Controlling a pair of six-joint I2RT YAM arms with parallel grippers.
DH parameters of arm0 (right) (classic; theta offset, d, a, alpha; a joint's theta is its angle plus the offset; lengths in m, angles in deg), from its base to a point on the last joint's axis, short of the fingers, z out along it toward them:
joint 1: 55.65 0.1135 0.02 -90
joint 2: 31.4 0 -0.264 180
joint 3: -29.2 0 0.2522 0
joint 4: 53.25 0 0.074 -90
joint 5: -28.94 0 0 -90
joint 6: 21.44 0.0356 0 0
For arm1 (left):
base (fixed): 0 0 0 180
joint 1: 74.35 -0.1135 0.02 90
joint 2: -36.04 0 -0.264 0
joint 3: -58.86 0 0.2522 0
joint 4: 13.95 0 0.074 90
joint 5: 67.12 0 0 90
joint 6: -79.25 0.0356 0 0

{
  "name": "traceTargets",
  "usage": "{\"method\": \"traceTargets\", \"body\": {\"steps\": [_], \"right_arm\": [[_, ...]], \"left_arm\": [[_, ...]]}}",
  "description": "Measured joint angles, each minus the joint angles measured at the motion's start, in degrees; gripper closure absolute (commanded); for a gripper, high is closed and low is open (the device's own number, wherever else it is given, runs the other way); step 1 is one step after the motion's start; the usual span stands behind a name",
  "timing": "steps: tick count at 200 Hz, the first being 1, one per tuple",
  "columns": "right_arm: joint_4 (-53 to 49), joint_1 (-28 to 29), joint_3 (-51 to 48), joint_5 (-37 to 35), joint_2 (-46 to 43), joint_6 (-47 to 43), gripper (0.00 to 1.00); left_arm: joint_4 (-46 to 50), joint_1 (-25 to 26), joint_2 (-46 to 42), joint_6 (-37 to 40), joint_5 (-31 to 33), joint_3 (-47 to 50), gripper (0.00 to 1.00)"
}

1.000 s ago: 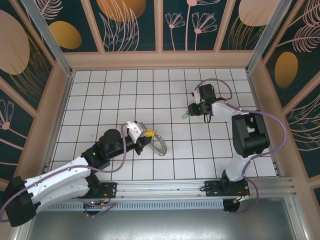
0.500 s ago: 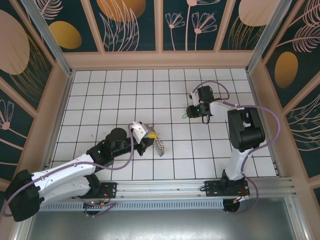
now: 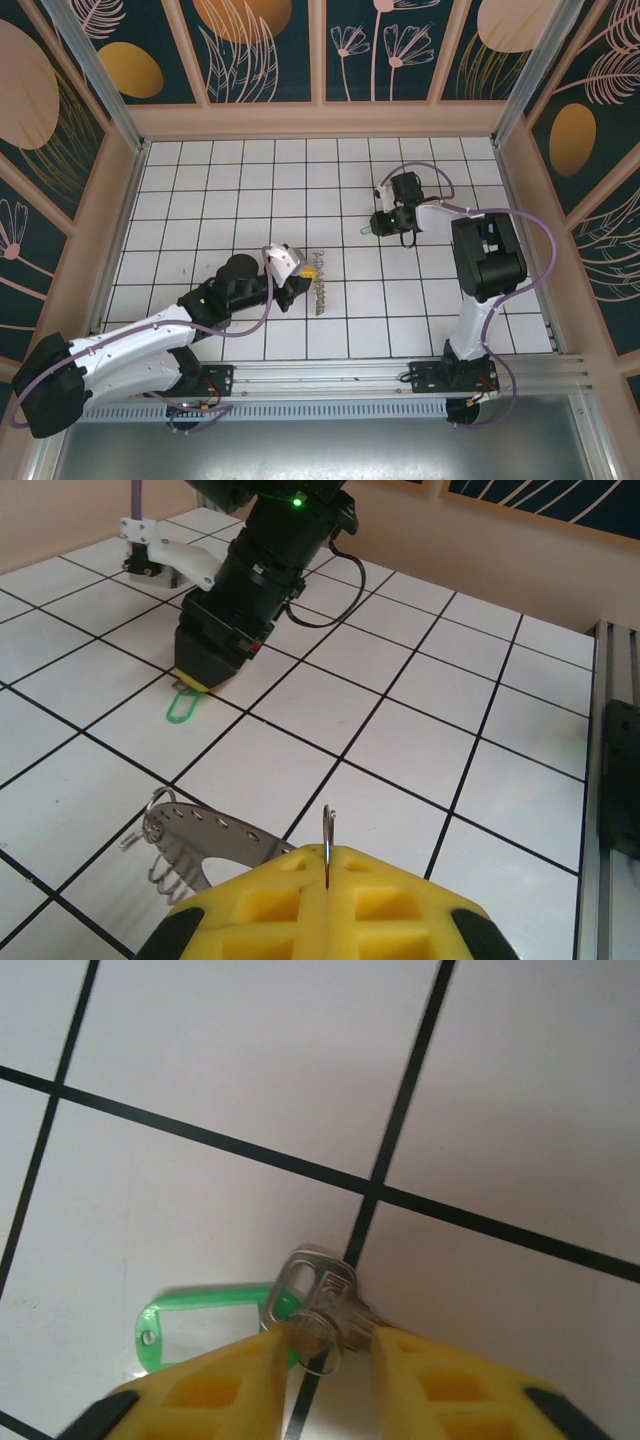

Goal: Put the keys on the keyring

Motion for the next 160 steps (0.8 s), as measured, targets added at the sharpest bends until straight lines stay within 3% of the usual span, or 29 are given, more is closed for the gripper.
{"method": "traceTargets", "body": {"steps": [106,160], "right_arm": [[-1.7,1.4,3.9,-5.1,1.7,0.0,0.68],[-2.6,1.6,4.0,-5.5,2.4,0.0,0.74]], "left_arm": [[2.2,0.0,-1.0,0.0,-0.4,-0.4,1.00],[3.3,0.0,-1.0,0.0,-0.3,-1.0,1.00]]}}
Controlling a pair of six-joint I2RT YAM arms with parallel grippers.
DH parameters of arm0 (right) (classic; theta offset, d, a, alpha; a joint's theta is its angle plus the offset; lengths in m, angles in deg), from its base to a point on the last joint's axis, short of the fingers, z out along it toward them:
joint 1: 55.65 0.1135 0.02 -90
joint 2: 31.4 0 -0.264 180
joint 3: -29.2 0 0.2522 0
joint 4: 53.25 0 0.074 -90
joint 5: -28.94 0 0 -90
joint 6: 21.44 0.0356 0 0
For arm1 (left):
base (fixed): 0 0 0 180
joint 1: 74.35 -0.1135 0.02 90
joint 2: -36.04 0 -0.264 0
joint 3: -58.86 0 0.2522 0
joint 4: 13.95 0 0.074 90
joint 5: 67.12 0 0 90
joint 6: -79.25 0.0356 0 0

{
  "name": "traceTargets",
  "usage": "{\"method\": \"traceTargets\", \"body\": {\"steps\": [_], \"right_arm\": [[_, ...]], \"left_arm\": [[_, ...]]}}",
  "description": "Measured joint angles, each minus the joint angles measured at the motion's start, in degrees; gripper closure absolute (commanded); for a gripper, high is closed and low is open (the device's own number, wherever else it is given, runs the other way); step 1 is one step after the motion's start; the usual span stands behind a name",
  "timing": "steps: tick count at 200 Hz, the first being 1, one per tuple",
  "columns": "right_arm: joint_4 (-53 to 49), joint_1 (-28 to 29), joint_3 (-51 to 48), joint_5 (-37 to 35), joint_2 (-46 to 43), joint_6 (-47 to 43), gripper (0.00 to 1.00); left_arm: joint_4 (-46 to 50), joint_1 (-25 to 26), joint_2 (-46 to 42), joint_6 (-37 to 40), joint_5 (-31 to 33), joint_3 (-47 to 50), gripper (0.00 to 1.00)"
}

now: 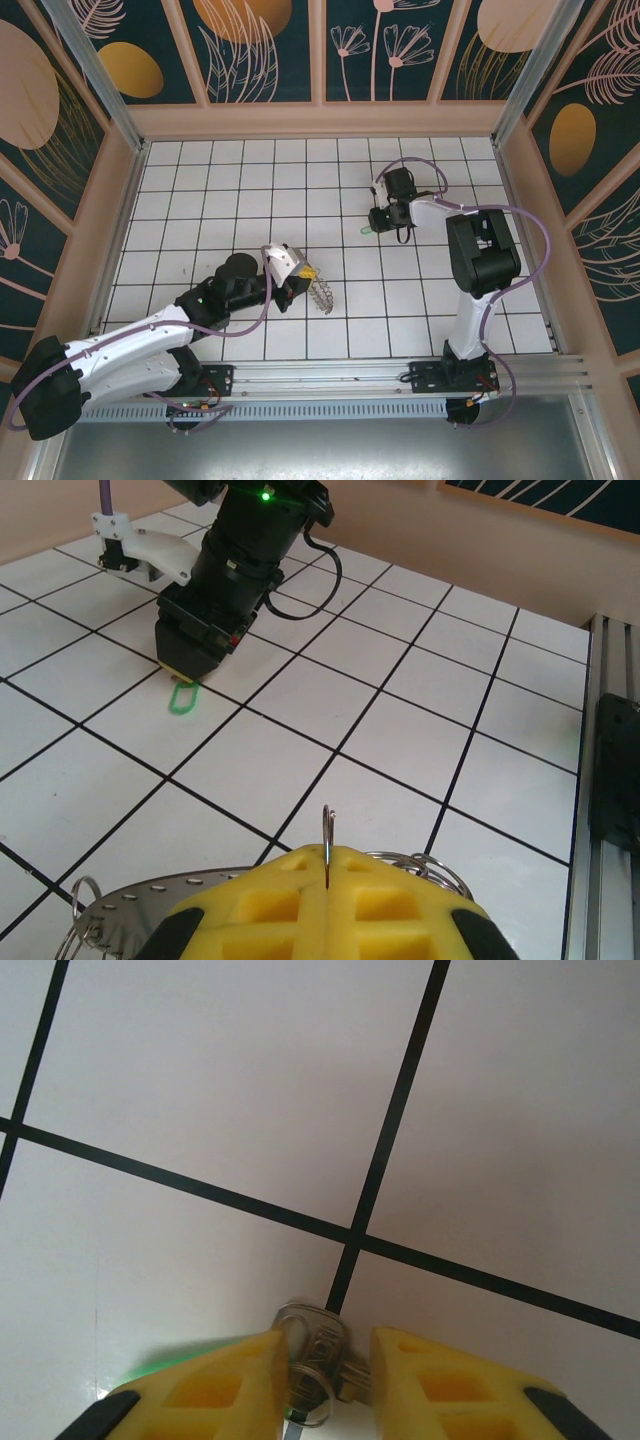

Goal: Put the keys on the keyring

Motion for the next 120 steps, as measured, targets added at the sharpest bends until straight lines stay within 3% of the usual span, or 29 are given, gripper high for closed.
{"method": "traceTargets", "body": {"steps": [120], "right_arm": [[-0.4,0.9,-0.2,0.0,0.0,0.0,0.72]], "left_arm": [[1.4,0.0,-0.1,0.0,0.0,-0.2,1.00]]}}
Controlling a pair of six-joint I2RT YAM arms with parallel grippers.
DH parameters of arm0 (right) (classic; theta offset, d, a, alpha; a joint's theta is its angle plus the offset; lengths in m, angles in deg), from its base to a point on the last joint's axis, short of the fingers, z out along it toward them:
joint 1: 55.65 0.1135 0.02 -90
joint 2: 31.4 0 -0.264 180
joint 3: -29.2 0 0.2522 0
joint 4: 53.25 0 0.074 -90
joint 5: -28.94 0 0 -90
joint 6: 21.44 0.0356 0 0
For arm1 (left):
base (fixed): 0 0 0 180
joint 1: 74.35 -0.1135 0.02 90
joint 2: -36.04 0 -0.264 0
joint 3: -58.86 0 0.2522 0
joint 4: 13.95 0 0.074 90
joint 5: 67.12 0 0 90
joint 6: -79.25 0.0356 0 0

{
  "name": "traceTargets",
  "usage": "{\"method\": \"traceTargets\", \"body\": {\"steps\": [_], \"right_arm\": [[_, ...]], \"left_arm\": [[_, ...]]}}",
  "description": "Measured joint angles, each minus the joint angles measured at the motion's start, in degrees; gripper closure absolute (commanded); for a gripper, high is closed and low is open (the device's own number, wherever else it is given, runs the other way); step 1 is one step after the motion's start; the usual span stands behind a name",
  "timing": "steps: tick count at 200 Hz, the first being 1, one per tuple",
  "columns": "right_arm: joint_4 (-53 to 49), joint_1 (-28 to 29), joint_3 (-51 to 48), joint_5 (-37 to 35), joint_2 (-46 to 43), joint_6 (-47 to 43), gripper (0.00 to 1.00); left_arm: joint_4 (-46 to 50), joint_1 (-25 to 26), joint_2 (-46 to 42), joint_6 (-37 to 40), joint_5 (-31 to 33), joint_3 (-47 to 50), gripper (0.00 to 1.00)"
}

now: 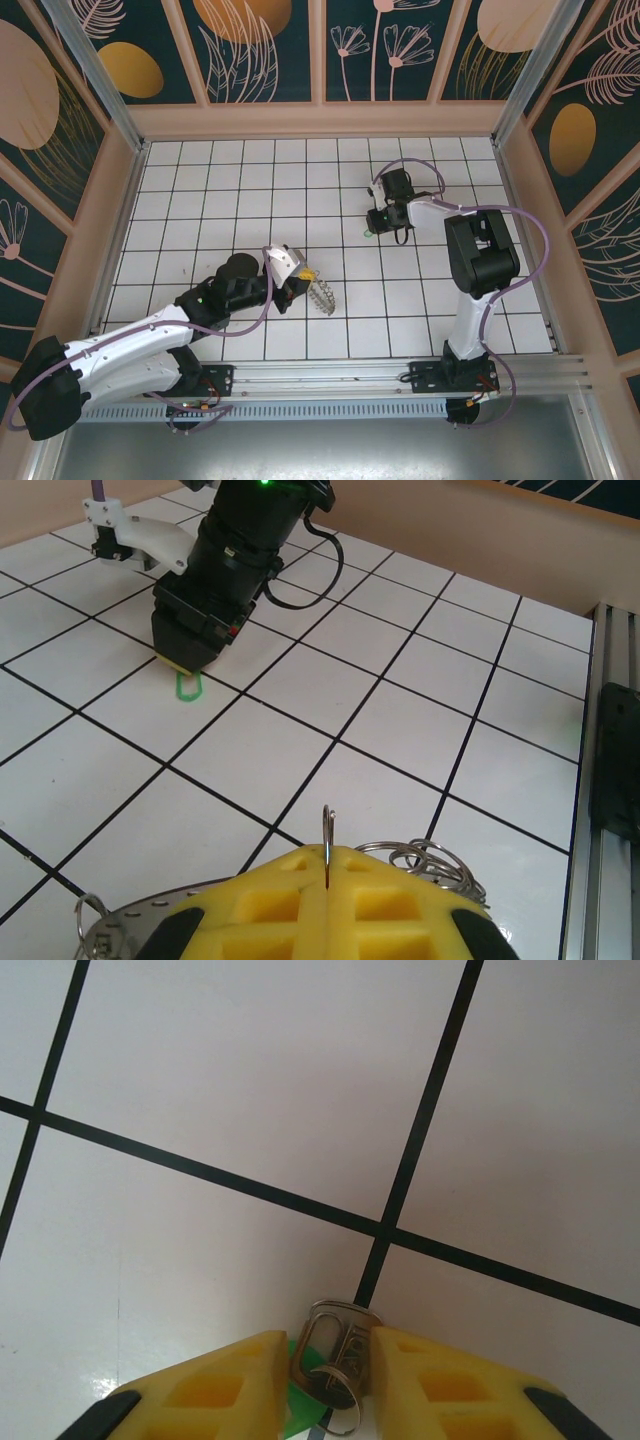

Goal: Put the keys on the keyring

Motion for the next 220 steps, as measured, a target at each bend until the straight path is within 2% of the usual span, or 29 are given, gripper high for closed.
{"method": "traceTargets", "body": {"steps": [149,220], "right_arm": [[0.2,-0.2,-3.2,1.8,-2.5,0.2,0.81],[0.5,-0.3,-3.5,2.2,-2.7,0.6,0.89]], "left_arm": [[0.3,0.0,-1.2,0.0,0.0,0.0,1.00],[0.3,0.0,-1.6,0.0,0.0,0.0,1.00]]}}
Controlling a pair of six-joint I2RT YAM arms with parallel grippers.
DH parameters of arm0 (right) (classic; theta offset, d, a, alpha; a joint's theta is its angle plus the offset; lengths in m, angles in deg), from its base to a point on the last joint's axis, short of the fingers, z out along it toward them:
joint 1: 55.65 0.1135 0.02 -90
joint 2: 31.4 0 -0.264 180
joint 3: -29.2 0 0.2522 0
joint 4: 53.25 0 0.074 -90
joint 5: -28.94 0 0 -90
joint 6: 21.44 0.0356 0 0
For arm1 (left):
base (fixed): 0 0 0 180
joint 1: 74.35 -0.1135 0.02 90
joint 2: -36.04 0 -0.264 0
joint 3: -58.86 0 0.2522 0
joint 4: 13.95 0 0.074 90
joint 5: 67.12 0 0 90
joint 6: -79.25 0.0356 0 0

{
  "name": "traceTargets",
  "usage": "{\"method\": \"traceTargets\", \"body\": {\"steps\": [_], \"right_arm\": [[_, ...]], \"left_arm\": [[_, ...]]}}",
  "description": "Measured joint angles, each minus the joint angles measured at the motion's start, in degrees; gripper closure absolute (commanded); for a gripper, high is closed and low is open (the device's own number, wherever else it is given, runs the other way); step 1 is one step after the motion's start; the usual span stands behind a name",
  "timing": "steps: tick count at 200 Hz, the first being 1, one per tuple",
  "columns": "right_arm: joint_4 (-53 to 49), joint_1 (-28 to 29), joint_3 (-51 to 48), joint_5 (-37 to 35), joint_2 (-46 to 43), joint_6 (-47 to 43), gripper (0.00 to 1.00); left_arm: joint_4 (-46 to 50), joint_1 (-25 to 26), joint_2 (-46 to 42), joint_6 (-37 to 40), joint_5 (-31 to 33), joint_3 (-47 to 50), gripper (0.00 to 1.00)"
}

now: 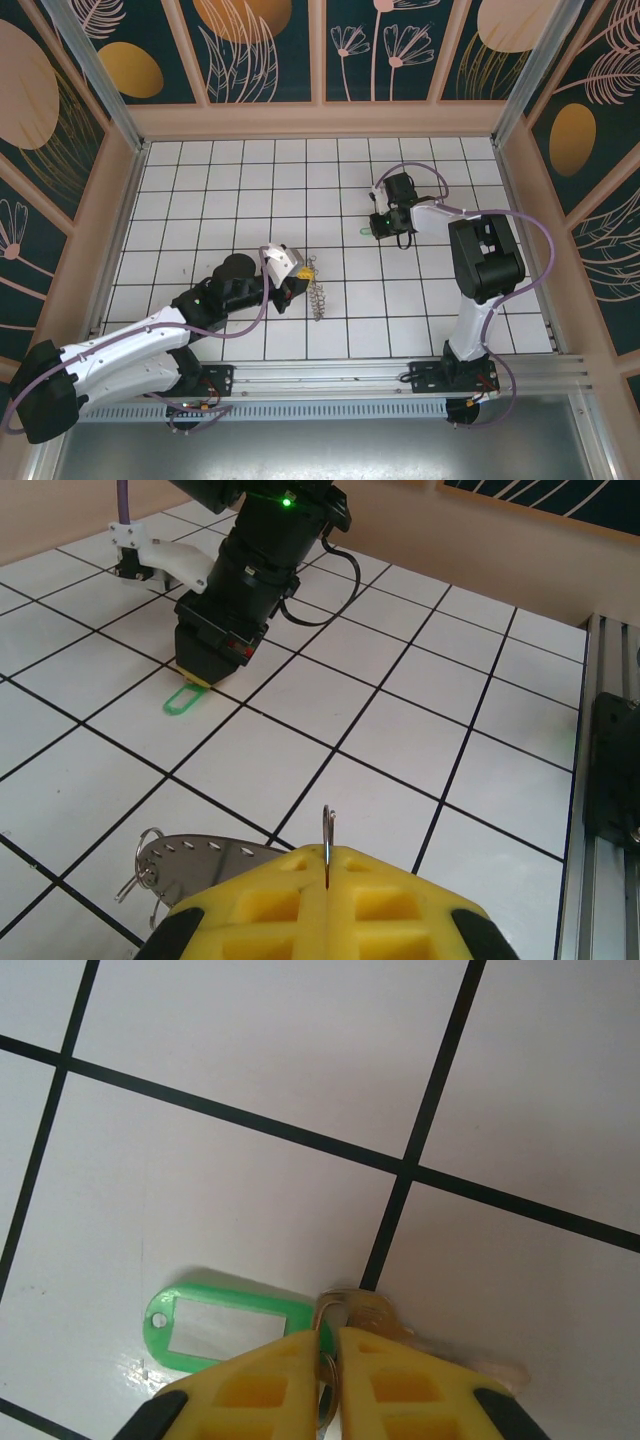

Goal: Put the keys on the keyring

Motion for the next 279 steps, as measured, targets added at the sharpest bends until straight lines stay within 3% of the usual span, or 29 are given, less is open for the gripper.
{"method": "traceTargets", "body": {"steps": [57,153,180,236,279], "right_arm": [[0.9,-0.8,-0.9,1.5,-0.8,0.7,1.00],[4.3,-1.0,-7.2,6.3,-9.8,0.6,1.00],[8.7,0.0,-12.5,10.9,-15.4,-0.1,1.00],[24.6,7.2,-24.3,25.2,-36.9,-2.7,1.00],[34.4,11.8,-28.3,34.5,-43.6,-0.4,1.00]], "left_arm": [[0.0,0.0,-0.1,0.0,0.2,0.0,1.00],[0.1,0.0,-0.2,0.0,0.2,0.0,1.00],[0.1,0.0,-0.2,0.0,0.2,0.0,1.00],[4.3,0.0,-3.0,0.3,0.9,-1.9,1.00],[6.7,0.0,-7.4,2.0,1.9,-4.5,1.00]]}}
